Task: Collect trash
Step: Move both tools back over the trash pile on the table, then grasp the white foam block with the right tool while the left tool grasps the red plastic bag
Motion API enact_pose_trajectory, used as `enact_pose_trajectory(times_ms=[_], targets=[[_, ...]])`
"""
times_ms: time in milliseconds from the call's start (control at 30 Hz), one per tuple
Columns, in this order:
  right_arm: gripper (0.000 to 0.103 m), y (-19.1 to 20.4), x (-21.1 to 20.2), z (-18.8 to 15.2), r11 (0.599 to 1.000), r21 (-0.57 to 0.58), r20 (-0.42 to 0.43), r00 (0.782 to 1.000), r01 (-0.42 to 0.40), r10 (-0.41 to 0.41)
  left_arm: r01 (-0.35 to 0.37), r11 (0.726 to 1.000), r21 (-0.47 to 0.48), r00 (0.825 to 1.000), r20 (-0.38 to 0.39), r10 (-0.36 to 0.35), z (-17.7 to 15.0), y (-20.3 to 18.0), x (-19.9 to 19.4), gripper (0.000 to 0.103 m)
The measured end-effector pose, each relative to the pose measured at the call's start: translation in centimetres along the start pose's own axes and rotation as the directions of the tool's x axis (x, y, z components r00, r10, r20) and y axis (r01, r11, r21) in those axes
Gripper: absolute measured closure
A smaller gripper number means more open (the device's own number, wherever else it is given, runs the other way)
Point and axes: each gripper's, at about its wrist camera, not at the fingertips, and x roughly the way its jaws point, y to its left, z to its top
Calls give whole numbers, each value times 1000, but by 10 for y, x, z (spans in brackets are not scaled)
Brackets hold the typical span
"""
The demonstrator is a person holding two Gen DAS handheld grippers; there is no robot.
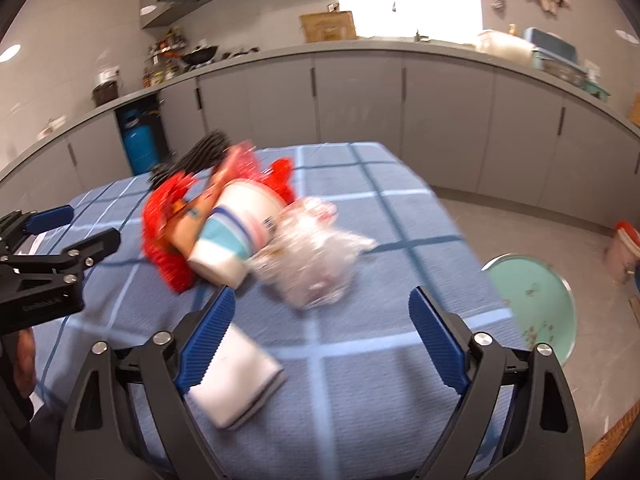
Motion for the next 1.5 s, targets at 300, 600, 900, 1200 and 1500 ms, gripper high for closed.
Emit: enact_pose_trajectory(times_ms=[300,600,900,1200,1500], targets=[[6,32,11,-14,995,-70,-66,996,-70,65,-56,995,-79,998,-47,52,-14,34,6,14],[6,41,24,-23,991,-96,-116,990,-91,80,-32,996,-87,998,-62,26,-15,29,9,14],[40,37,27,-25,988,-86,-125,985,-126,115,19,999,-51,999,-45,-22,-7,8,12,14],[40,13,13,-16,996,-29,-35,995,-90,89,62,998,-25,998,8,-62,21,-15,22,14],[40,3,17,-19,996,-5,-47,995,-87,87,91,995,-32,996,2,-91,33,-28,43,24]])
